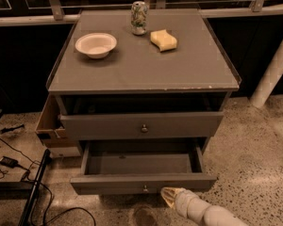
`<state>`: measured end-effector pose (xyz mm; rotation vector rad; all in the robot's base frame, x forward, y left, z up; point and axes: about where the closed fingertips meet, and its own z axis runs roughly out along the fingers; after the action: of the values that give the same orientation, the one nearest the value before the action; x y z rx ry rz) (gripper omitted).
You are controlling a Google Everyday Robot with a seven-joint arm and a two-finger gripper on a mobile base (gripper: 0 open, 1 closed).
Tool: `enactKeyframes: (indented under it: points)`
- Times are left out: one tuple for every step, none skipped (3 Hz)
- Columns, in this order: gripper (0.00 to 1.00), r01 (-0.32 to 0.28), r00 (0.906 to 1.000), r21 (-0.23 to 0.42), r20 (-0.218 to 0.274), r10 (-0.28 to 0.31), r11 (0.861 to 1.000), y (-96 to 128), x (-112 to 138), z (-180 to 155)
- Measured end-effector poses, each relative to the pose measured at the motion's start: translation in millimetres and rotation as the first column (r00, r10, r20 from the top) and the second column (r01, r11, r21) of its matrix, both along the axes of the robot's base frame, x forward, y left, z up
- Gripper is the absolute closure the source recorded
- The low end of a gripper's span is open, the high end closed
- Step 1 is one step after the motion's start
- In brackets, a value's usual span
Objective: Close middle drawer
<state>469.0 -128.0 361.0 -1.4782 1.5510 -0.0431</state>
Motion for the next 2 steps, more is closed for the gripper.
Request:
enactKeyframes:
  points:
    - [1.0, 0.028, 0.9975, -0.002, 0.065, -0.028, 1.0, -1.0, 28.2, -0.8]
    - [1.0, 0.038, 0.9942, 0.001, 0.101, -0.038, 0.999, 0.6, 46.9, 2.5]
